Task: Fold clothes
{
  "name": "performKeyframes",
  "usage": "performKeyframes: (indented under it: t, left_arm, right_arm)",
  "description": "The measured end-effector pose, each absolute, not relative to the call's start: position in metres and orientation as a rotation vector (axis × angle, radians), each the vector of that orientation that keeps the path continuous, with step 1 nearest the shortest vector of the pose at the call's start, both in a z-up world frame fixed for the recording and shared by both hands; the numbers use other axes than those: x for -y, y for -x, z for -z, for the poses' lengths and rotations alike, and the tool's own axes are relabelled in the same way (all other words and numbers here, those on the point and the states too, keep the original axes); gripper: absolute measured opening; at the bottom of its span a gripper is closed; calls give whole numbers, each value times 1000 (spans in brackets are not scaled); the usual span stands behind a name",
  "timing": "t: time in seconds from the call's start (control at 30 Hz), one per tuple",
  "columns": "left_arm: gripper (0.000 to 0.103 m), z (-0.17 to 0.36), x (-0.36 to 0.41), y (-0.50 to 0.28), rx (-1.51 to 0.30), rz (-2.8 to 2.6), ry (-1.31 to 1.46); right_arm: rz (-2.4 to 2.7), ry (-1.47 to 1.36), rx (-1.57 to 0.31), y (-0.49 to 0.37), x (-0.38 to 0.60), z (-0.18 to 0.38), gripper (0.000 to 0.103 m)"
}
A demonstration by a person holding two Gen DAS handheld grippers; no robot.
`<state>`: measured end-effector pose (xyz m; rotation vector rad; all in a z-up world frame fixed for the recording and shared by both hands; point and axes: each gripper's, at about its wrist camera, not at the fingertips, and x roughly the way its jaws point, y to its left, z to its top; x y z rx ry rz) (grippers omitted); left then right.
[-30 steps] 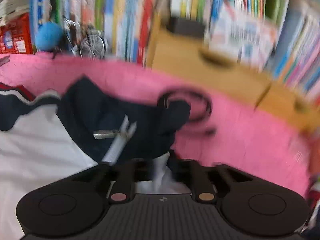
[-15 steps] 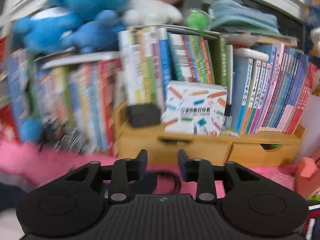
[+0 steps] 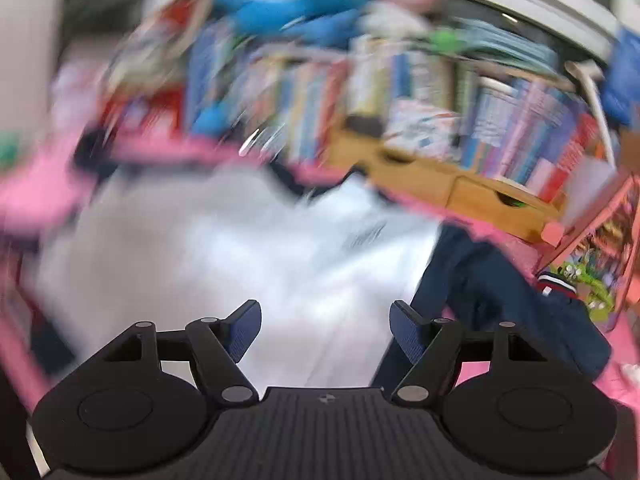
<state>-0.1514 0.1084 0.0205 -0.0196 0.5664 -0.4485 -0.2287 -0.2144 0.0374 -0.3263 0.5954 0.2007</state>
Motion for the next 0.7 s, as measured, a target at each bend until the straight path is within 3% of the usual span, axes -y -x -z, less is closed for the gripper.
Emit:
performKeyframes:
  t: [0.13, 0.23, 0.37, 0.7]
  left_arm:
    - [83, -26, -94, 176, -557, 527, -132]
    - [86, -28, -85, 187, -545, 578, -188]
    - [86, -24, -71, 191, -545, 596, -245]
    - [86, -15, -47, 174, -431, 397, -355]
  right_arm:
    - [-401, 518, -597, 281, 169, -5, 75]
    - [-494, 546, -566, 295, 143, 7, 84]
    - [-484, 549, -524, 289, 121, 14, 88]
    - [-145, 374, -342, 266, 138, -14, 88]
